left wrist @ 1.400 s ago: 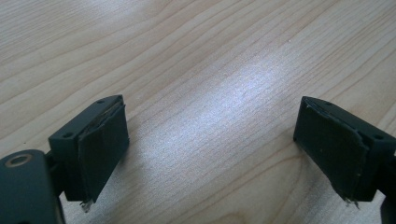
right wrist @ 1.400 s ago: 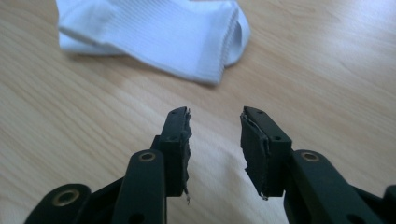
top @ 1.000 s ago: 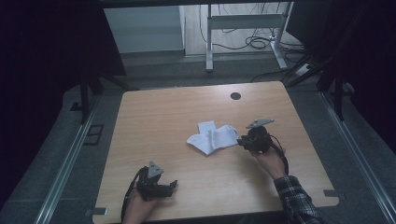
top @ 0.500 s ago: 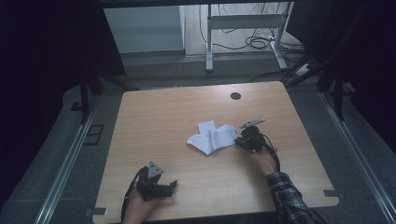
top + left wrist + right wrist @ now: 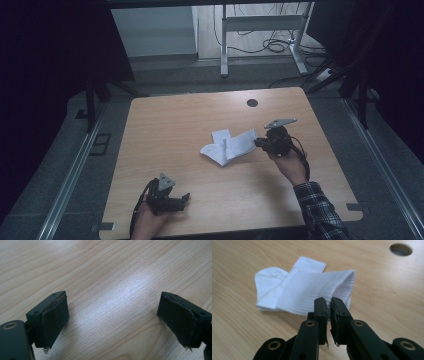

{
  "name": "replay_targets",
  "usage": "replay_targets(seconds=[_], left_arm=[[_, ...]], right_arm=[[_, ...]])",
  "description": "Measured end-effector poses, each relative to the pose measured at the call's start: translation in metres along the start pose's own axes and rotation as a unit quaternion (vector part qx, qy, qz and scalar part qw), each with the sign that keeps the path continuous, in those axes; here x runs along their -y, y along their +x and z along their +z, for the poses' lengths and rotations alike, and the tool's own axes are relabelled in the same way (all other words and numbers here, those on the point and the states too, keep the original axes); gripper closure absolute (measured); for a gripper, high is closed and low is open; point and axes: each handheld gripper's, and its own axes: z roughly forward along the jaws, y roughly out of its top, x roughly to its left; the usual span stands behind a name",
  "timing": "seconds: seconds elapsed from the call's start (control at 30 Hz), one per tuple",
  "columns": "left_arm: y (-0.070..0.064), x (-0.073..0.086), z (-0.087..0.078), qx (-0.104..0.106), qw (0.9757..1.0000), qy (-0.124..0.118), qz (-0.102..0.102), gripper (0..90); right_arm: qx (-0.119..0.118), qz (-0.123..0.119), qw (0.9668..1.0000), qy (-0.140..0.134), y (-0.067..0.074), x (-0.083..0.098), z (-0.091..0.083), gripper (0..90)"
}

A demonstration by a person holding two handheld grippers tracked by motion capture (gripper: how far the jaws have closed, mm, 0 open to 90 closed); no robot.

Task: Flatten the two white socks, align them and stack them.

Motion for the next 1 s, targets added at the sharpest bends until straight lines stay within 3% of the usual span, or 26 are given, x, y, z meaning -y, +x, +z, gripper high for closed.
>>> replay_targets(seconds=[0.27,0.43,0.67,0.73,0.8,0.9,0.97,1.0], left_arm=[[0.000,0.000,0.000,0.000,1.0000,0.000,0.002,10.0],[0.000,0.000,0.000,0.000,1.0000,0.000,0.000,10.0],[0.000,0.000,0.000,0.000,1.0000,0.000,0.000,10.0],[0.000,0.000,0.000,0.000,1.0000,0.000,0.000,10.0],[0.000,0.000,0.000,0.000,1.0000,0.000,0.000,10.0],[0.000,0.000,0.000,-0.001,1.0000,0.000,-0.001,10.0],[0.000,0.000,0.000,-0.001,1.0000,0.000,-0.001,10.0],[0.000,0.000,0.000,-0.001,1.0000,0.000,-0.001,10.0]], right_arm=[[0.013,-0.006,0.9996,-0.025,-0.005,-0.011,-0.037,82.1],[0.033,0.010,0.9993,-0.017,-0.025,0.001,-0.052,82.0],[0.048,0.034,0.9982,0.011,-0.047,0.031,-0.047,81.0],[0.063,0.041,0.9967,0.032,-0.056,0.046,-0.040,73.9],[0.075,0.044,0.9956,0.035,-0.060,0.052,-0.038,71.3],[0.069,0.050,0.9958,0.032,-0.060,0.054,-0.038,70.8],[0.058,0.046,0.9969,0.026,-0.054,0.052,-0.037,70.8],[0.045,0.037,0.9981,0.022,-0.045,0.048,-0.034,70.8]])
